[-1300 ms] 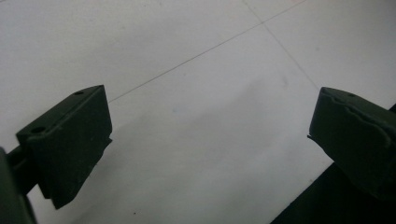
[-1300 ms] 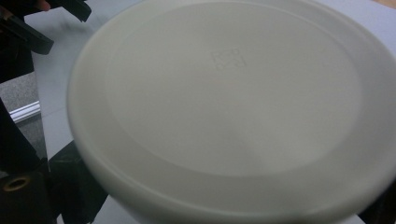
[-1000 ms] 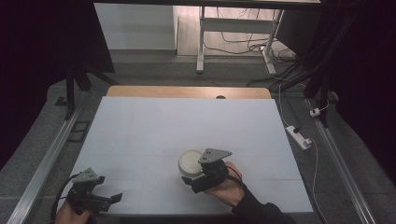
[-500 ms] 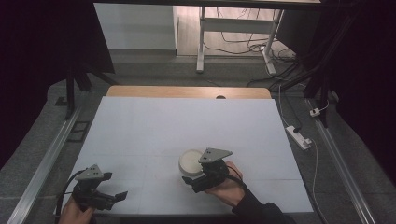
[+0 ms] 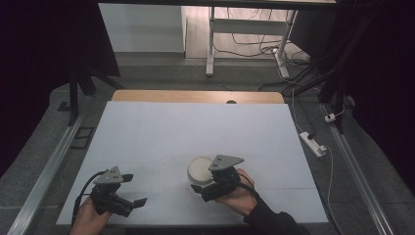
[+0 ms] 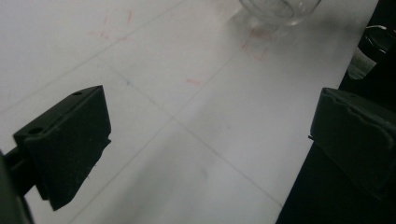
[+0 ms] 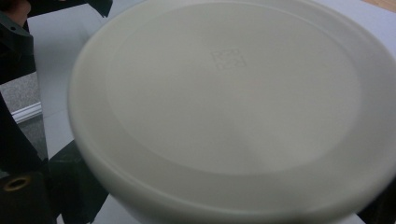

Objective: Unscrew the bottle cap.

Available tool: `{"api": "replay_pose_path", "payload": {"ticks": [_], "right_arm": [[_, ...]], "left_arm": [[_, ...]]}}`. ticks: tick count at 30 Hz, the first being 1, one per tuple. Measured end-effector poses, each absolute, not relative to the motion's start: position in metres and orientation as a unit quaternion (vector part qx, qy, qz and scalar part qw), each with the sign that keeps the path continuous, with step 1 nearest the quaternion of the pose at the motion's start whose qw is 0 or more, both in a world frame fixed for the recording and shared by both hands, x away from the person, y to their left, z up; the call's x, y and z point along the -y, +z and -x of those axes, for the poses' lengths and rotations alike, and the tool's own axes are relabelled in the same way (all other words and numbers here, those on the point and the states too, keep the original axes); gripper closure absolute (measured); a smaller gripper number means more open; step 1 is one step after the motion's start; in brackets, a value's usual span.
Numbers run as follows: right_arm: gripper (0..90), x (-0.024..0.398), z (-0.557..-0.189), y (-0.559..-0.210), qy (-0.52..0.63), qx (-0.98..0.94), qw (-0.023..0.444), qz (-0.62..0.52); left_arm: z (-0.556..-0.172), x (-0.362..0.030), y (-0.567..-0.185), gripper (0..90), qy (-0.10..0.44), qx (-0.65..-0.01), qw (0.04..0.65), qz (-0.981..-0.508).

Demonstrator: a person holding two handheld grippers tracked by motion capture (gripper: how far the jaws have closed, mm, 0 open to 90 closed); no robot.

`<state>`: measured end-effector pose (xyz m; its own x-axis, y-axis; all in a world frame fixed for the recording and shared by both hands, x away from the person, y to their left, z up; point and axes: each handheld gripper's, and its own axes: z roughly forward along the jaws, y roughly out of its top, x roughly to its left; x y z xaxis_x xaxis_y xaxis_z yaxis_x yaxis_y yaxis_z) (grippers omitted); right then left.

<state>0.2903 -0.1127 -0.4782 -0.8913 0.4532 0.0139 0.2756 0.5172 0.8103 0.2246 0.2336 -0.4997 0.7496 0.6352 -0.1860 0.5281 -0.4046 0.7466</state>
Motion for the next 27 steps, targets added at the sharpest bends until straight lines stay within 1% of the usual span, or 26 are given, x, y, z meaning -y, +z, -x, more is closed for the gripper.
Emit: {"api": "replay_pose_path", "payload": {"ticks": [4,10,19,26,27], "right_arm": [[6.3,0.112,-0.29,-0.478,0.445,-0.865,0.1,-0.208],[6.3,0.112,-0.289,-0.478,0.446,-0.866,0.099,-0.203],[6.3,0.11,-0.29,-0.479,0.448,-0.869,0.092,-0.191],[6.3,0.107,-0.29,-0.48,0.448,-0.873,0.08,-0.174],[6.3,0.107,-0.29,-0.481,0.448,-0.874,0.079,-0.171]], "left_arm": [[-0.231,-0.225,-0.494,0.0,0.065,-0.337,0.43,-0.835],[-0.239,-0.21,-0.486,0.0,0.071,-0.315,0.428,-0.844],[-0.256,-0.184,-0.465,0.0,0.081,-0.271,0.432,-0.856],[-0.269,-0.168,-0.457,0.0,0.074,-0.227,0.433,-0.869],[-0.273,-0.163,-0.454,0.0,0.065,-0.207,0.437,-0.873]]}}
